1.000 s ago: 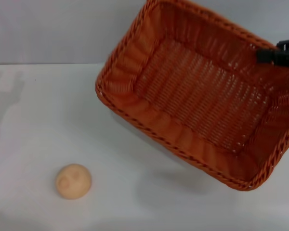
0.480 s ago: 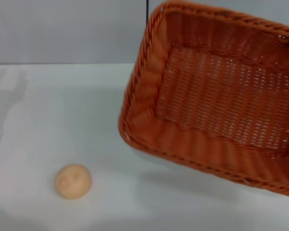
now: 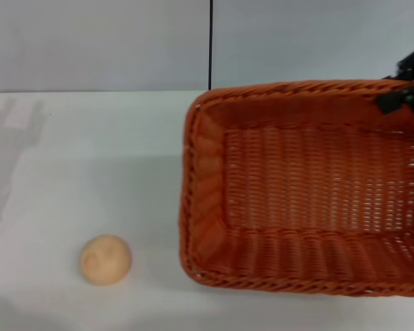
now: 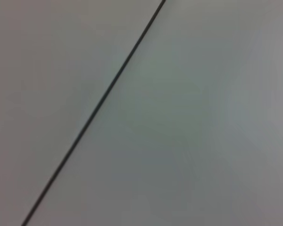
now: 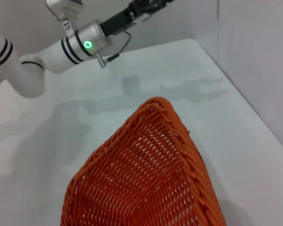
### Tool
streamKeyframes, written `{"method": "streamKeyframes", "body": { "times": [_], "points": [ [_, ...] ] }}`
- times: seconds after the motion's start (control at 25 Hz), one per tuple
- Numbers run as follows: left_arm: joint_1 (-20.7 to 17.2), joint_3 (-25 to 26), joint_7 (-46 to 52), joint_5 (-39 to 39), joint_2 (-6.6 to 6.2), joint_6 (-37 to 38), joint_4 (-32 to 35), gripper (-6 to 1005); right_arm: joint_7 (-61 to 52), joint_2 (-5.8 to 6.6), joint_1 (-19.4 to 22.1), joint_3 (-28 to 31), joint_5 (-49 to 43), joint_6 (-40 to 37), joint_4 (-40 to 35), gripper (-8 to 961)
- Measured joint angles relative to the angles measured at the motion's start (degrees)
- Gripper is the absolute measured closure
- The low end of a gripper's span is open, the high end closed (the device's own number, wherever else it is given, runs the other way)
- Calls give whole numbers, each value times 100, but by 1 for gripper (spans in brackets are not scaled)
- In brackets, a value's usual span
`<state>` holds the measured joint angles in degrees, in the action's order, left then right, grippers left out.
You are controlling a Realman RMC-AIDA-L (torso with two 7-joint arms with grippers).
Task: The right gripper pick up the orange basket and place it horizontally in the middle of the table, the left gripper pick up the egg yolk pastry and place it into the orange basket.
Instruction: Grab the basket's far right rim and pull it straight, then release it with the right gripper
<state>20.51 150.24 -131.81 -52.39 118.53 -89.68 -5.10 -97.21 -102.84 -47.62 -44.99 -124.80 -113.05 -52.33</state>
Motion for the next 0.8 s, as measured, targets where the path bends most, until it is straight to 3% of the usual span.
{"method": "streamKeyframes", "body": {
  "times": [0.08, 0.32, 0.52, 0.8],
  "points": [
    [3, -25, -4, 1, 0, -5, 0, 366, 67, -46, -35, -13, -12, 39, 30, 779],
    [27, -64, -2, 0, 3, -21, 1, 366, 499, -442, -178, -314, -168, 481, 279, 779],
    [30, -66, 0, 13, 3, -25, 41, 366, 711, -488, -293, -489, -456, 1057, 866, 779],
    [117, -66, 1, 16, 4, 38, 55, 365, 728, -498, -314, -476, -522, 1263, 1055, 756]
  ]
}}
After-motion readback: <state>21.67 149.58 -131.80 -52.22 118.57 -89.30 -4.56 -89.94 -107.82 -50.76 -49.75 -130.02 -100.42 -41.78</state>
